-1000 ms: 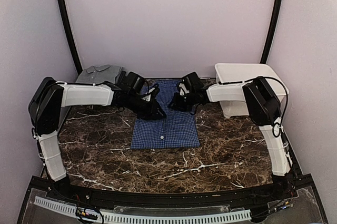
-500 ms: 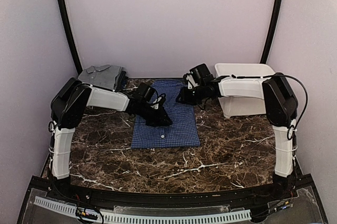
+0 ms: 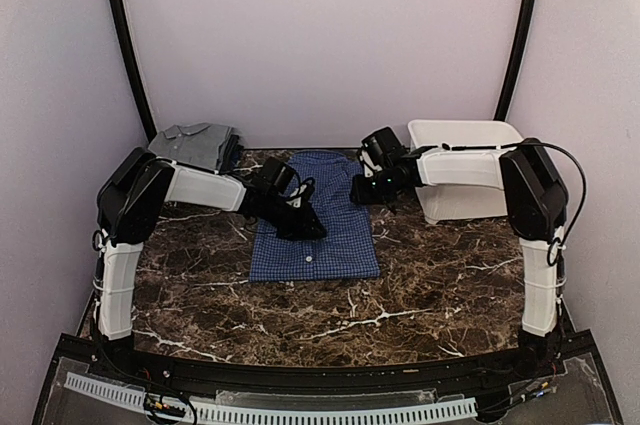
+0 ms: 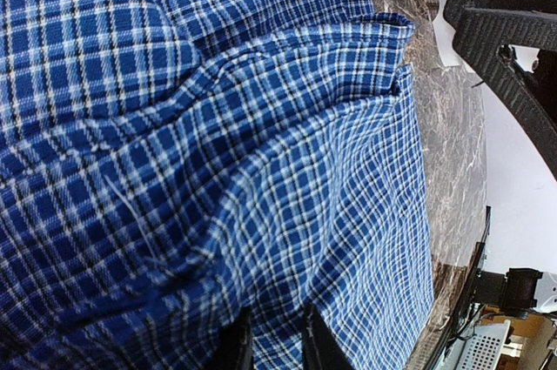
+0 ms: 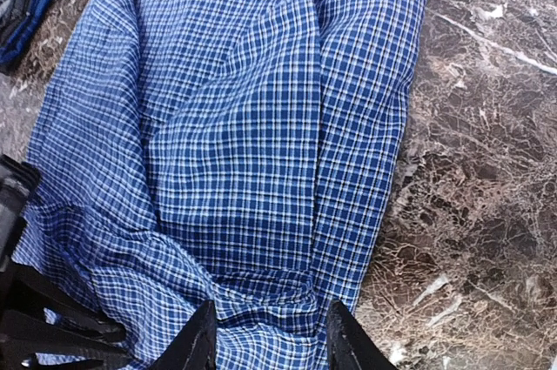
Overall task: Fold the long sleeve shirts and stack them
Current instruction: Smooth out the 2/3-rectangle-folded shirt at the center of the board.
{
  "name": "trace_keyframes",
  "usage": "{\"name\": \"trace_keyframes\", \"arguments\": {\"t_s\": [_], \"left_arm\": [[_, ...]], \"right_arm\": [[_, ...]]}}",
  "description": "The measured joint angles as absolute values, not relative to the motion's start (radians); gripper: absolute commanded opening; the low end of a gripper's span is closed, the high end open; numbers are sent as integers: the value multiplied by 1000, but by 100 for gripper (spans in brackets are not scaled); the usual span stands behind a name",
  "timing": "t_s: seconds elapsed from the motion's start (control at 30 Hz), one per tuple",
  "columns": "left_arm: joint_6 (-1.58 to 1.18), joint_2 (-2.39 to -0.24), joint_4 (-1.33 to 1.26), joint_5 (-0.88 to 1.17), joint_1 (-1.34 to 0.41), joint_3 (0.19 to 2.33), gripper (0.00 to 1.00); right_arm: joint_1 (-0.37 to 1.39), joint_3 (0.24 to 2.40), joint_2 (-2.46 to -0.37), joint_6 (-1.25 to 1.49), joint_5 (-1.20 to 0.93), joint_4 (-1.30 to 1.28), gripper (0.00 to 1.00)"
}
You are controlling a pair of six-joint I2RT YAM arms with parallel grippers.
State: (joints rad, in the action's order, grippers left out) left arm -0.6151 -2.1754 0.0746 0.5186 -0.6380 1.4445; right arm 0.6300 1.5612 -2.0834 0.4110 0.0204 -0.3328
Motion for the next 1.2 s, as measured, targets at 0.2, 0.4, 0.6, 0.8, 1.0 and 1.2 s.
{"name": "trace_keyframes", "arguments": {"t_s": [0.2,0.4,0.6,0.8,1.0,1.2], "left_arm": [[-615,-2175,75,516,-638,1444,19],[-614,-2175,75,515,-638,1444,19],[-614,-2175,75,515,-638,1444,19],[-614,-2177,75,515,-638,1445,19],[-614,-2177,75,515,-638,1445,19],[-614,-2178,76,514,-638,1445,19]], "right_arm": [[630,1561,-2107,384,18,-338,49],[630,1552,-2109,375,12,-329,50],[630,1552,-2118,374,-11,-311,47],[630,1554,-2160,372,-23,-304,36],[630,1576,-2179,377,21,-319,18],[630,1612,-2179,375,81,-339,0]]}}
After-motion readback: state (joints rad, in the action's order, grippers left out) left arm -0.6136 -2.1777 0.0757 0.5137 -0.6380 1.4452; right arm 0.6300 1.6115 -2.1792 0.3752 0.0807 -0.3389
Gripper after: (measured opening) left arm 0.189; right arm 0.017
